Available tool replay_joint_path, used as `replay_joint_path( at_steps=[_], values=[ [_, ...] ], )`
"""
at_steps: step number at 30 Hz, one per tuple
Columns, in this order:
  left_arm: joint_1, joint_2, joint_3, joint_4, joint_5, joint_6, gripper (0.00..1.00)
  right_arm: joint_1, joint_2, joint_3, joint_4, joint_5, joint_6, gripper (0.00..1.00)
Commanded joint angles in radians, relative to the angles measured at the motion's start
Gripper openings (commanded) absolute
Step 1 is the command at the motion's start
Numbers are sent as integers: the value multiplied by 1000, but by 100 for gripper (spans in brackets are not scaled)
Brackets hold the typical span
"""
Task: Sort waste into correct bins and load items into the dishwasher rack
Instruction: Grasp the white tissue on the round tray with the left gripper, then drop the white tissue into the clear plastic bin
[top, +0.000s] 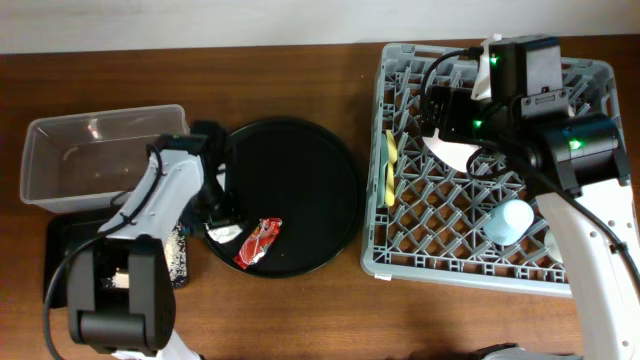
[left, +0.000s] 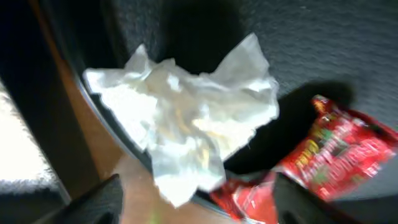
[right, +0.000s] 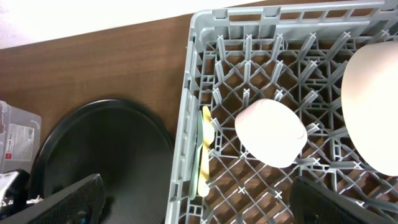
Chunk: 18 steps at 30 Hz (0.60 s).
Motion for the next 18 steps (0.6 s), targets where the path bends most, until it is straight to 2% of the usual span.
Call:
replay_joint_path(
  at_steps=[1, 2, 4, 5, 10, 13, 18],
  values=[
    [0, 4, -75, 95, 3, -11, 47, -5, 3, 4, 3, 2, 13, 98],
    [0, 4, -75, 113, 17, -11, 41, -5, 3, 4, 3, 2, 13, 98],
    [0, 4, -70, 112, 73, -11, 8, -5, 3, 4, 3, 2, 13, 98],
    [0, 4, -57, 88, 119, -10, 1, -5, 3, 4, 2, 2, 13, 98],
    [1, 2, 116, -101, 125, 10, 1, -5, 3, 4, -4, 2, 13, 98],
    [1, -2, 357, -291, 3, 8, 1, -5, 3, 4, -4, 2, 13, 98],
    [21, -2, 595, -329, -241, -43, 1, -5, 3, 4, -5, 2, 13, 98]
  ],
)
